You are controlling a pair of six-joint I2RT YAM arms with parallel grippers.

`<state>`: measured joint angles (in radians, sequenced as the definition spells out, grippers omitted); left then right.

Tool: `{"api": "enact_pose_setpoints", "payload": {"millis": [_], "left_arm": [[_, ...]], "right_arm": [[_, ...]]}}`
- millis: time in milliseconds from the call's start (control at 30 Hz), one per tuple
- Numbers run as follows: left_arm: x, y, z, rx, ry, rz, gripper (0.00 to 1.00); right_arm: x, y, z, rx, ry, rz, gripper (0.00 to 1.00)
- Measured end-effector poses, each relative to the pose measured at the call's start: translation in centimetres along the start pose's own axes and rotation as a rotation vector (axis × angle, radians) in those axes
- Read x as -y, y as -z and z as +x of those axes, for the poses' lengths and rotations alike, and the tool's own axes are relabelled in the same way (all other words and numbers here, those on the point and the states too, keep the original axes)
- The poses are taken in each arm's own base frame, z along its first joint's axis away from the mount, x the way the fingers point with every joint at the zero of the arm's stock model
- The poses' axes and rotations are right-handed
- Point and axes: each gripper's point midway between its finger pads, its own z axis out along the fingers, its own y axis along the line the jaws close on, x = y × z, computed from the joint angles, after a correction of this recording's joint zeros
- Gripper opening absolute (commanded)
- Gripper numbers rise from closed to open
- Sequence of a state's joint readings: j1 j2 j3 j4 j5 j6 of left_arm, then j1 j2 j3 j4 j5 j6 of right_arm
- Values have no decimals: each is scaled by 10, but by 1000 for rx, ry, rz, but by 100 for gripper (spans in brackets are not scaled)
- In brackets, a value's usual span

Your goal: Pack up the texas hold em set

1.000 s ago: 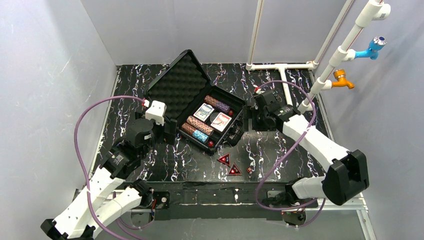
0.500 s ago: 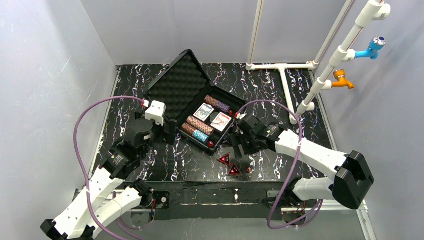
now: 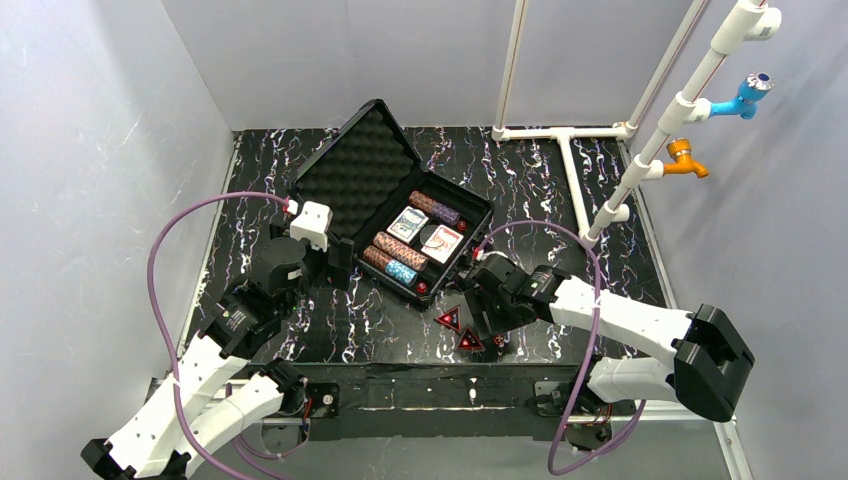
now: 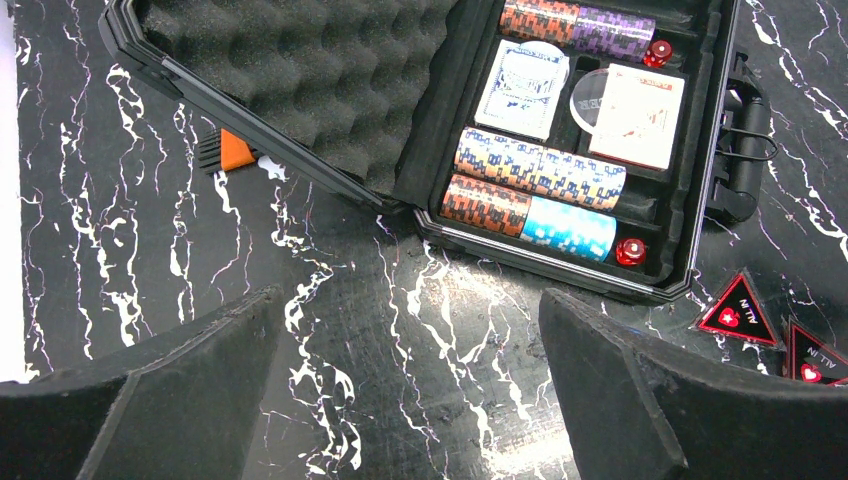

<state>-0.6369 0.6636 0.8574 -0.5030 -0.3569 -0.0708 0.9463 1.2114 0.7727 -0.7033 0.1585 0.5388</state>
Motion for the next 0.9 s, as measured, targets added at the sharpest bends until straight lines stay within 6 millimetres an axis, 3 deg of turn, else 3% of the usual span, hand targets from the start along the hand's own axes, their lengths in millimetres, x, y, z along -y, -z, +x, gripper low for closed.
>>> {"api": "enact_pose_setpoints", "payload": {"millis": [267, 900], "left_arm": [[0, 0, 0, 0, 0, 0, 99], [0, 0, 0, 0, 0, 0, 99]], "right_arm": [[-2, -11, 24, -34, -43, 14, 73], [10, -21, 26, 10, -104, 93, 56]]}}
